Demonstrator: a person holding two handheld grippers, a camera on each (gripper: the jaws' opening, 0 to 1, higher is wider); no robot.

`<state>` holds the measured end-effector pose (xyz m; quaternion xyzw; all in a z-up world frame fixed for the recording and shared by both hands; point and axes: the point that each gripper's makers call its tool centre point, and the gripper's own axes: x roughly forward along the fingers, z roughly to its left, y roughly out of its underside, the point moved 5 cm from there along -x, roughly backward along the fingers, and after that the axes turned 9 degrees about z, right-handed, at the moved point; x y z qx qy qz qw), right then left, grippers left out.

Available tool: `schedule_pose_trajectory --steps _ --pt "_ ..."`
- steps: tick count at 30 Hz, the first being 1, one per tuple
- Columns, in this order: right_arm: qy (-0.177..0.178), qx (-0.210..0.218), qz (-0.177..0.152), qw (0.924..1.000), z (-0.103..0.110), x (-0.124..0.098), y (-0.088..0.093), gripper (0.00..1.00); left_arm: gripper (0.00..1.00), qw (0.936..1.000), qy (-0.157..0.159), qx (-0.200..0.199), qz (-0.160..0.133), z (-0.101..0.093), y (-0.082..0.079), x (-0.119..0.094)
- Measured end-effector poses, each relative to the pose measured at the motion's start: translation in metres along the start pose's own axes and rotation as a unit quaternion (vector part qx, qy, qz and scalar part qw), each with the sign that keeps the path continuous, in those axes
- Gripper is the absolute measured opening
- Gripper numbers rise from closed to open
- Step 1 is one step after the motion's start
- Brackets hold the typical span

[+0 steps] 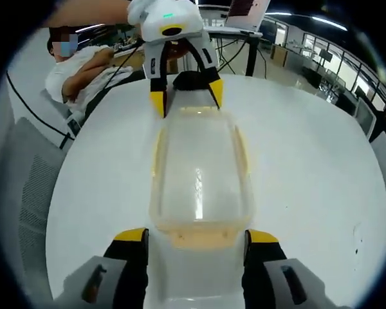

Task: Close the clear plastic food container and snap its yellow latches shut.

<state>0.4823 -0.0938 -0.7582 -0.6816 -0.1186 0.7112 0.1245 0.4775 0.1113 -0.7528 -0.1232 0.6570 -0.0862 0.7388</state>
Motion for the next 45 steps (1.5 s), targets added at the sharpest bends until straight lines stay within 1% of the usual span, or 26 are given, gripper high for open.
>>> schedule_pose_trajectory --steps 4,5,7,10,13,14,15,18,19,20,21,22,27,29,32,34,38,39,44,45 --pt "-0.002 -0.001 0.006 1.0 0.0 0.003 0.001 0.58 0.53 0.9999 0.007 0.009 0.002 0.001 -0.001 0.001" --pt "-0.001 -0.004 0.005 1.0 -0.001 0.002 0.0 0.57 0.53 0.9999 0.009 0.011 0.003 0.001 -0.001 0.001" --pt "-0.006 0.001 0.002 1.0 0.0 0.002 -0.001 0.57 0.53 0.9998 0.012 0.017 0.004 0.001 -0.002 0.001" --pt "0.006 -0.015 0.01 0.9998 -0.002 0.002 0.0 0.53 0.52 0.9996 0.015 0.023 0.005 0.002 -0.003 0.002" --pt "0.013 -0.026 0.015 0.9995 -0.004 0.002 0.0 0.48 0.46 0.9995 0.015 0.027 0.006 0.005 -0.002 0.001" --pt "0.014 -0.027 0.016 0.9994 -0.004 0.003 0.0 0.48 0.42 0.9995 0.013 0.029 0.008 0.006 -0.003 0.001" --pt "0.014 -0.026 0.017 0.9994 -0.004 0.003 0.0 0.48 0.41 0.9996 0.011 0.023 0.015 0.007 -0.002 0.002" --pt "0.015 -0.025 0.018 0.9994 -0.005 0.003 0.0 0.47 0.4 0.9995 0.012 0.019 0.02 0.007 -0.004 0.002" --pt "0.015 -0.026 0.018 0.9994 -0.004 0.003 0.0 0.45 0.38 0.9996 0.009 0.016 0.021 0.008 -0.004 0.002" --pt "0.015 -0.027 0.019 0.9993 -0.004 0.002 0.0 0.43 0.38 0.9997 0.009 0.002 0.024 0.008 -0.003 0.003" --pt "0.014 -0.027 0.024 0.9992 -0.004 0.002 0.002 0.38 0.38 0.9996 0.01 0.009 0.023 0.008 -0.003 0.003" --pt "0.015 -0.028 0.024 0.9992 -0.006 0.002 0.002 0.37 0.38 0.9996 0.011 0.012 0.022 0.007 -0.003 0.003" --pt "0.016 -0.029 0.024 0.9992 -0.006 0.0 0.002 0.37 0.38 0.9996 0.016 0.003 0.025 0.008 -0.003 0.003" --pt "0.017 -0.03 0.03 0.9989 -0.005 0.001 0.001 0.37 0.38 0.9994 0.017 0.01 0.03 0.007 -0.004 0.003" --pt "0.017 -0.03 0.037 0.9987 -0.004 0.001 -0.001 0.38 0.38 0.9992 0.021 0.009 0.033 0.008 -0.004 0.004" --pt "0.015 -0.035 0.037 0.9986 -0.005 0.001 0.0 0.38 0.39 0.999 0.03 0.001 0.033 0.009 -0.003 0.005" --pt "0.013 -0.039 0.034 0.9986 -0.005 0.001 0.0 0.38 0.39 0.9981 0.046 0.003 0.041 0.01 -0.004 0.006" --pt "0.013 -0.029 0.037 0.9988 -0.006 0.002 -0.001 0.37 0.39 0.998 0.046 0.004 0.043 0.01 -0.005 0.006" --pt "0.014 -0.031 0.046 0.9984 -0.005 0.002 -0.002 0.35 0.38 0.9974 0.043 0.005 0.058 0.008 -0.007 0.005" --pt "0.015 -0.029 0.048 0.9983 -0.005 0.002 -0.002 0.35 0.38 0.9972 0.035 0.012 0.065 0.007 -0.007 0.005"
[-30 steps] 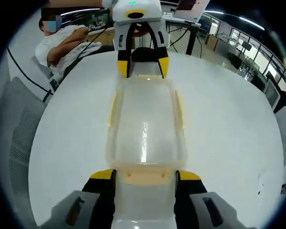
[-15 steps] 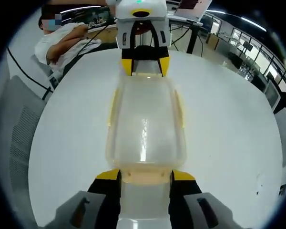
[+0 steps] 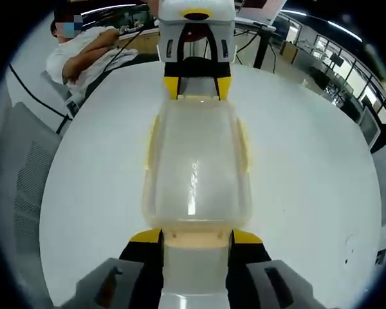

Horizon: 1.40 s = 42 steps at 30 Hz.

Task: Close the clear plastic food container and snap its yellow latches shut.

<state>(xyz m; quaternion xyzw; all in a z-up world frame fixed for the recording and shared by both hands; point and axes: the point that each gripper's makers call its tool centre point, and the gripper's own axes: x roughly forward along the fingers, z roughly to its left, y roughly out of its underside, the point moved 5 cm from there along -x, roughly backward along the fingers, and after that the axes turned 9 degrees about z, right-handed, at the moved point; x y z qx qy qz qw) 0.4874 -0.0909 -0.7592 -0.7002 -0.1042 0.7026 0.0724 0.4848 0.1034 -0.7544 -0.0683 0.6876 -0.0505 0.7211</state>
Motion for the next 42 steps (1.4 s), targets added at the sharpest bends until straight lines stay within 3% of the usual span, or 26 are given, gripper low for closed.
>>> schedule_pose_trajectory --steps 5,10,21,42 --pt "0.004 0.004 0.005 1.0 0.001 0.0 -0.001 0.34 0.37 0.9995 -0.018 -0.013 -0.02 0.0 0.004 -0.002" --pt "0.02 0.003 -0.002 0.9998 0.001 -0.008 -0.005 0.34 0.36 0.9987 -0.045 -0.016 0.02 -0.001 0.002 -0.005" --pt "0.045 -0.021 -0.015 0.9987 0.009 -0.038 -0.01 0.35 0.36 0.9983 -0.048 -0.027 0.017 -0.007 -0.002 -0.032" --pt "0.077 -0.024 -0.012 0.9967 0.013 -0.091 0.026 0.35 0.35 0.9966 -0.08 -0.021 -0.003 -0.007 -0.053 -0.065"
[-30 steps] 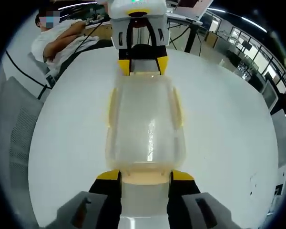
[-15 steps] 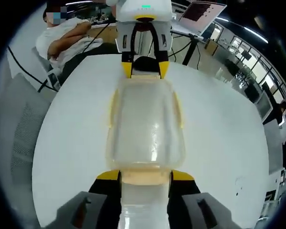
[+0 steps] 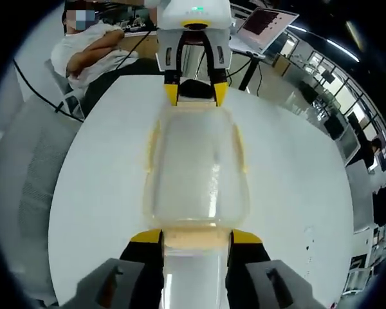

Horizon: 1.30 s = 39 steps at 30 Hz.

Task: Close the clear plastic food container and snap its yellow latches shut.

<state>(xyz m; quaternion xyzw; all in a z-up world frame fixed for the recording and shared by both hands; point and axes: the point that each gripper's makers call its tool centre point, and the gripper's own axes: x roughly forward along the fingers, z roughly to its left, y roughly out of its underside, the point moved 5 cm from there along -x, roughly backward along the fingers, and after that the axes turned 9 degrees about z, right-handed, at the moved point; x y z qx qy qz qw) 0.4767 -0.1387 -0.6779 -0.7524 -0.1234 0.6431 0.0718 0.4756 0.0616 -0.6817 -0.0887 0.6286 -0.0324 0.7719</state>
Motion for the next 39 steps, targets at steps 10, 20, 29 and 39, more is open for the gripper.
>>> schedule_pose_trajectory --steps 10,20,29,39 --pt "-0.006 0.003 0.009 0.9999 0.004 -0.015 0.02 0.35 0.35 1.0 0.006 0.007 -0.002 -0.003 -0.027 -0.005" --pt "-0.008 0.013 0.015 0.9998 0.004 -0.023 0.037 0.35 0.35 0.9998 0.004 0.017 -0.007 -0.002 -0.046 -0.009" --pt "-0.012 0.017 0.019 0.9996 0.004 -0.031 0.055 0.35 0.35 0.9998 0.008 0.013 -0.01 -0.004 -0.065 -0.008" --pt "-0.017 0.023 0.026 0.9993 0.005 -0.037 0.081 0.35 0.35 0.9997 0.01 0.015 -0.019 -0.005 -0.091 0.0"
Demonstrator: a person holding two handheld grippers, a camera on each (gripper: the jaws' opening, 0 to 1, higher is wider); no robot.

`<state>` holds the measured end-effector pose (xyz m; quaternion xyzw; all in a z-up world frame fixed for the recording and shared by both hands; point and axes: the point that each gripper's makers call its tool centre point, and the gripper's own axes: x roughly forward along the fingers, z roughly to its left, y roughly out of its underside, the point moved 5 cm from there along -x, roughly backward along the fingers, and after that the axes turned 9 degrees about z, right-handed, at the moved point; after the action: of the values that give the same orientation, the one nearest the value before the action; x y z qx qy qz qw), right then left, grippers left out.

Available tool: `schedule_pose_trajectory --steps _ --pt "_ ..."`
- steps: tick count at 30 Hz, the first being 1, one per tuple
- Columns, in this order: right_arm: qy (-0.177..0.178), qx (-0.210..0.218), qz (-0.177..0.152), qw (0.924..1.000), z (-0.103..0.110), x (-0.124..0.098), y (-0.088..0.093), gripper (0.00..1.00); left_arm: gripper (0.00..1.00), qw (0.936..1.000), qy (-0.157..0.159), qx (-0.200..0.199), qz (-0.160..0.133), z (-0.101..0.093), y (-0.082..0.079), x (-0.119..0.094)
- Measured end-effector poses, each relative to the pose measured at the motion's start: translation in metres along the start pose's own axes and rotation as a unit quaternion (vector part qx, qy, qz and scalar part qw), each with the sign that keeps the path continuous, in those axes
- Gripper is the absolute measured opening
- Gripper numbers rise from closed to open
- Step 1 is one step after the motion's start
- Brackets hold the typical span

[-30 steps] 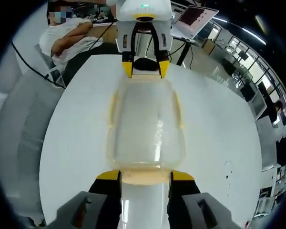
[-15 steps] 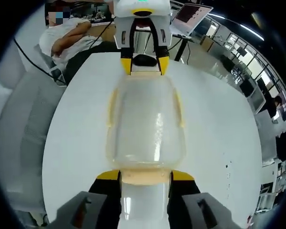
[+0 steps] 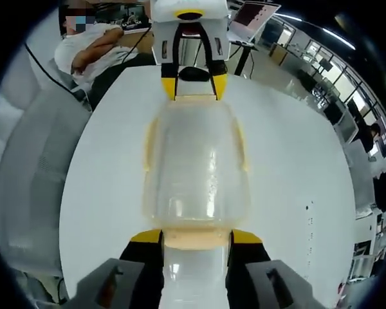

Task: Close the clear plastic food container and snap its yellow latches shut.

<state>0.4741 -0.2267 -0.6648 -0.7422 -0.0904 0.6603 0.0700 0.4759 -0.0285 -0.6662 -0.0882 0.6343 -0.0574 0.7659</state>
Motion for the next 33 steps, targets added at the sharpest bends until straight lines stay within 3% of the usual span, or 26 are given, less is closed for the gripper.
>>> schedule_pose_trajectory --steps 33 --pt "-0.031 0.016 0.01 0.9994 -0.004 -0.009 0.082 0.35 0.35 0.9993 0.018 -0.001 -0.033 0.0 -0.076 0.03"
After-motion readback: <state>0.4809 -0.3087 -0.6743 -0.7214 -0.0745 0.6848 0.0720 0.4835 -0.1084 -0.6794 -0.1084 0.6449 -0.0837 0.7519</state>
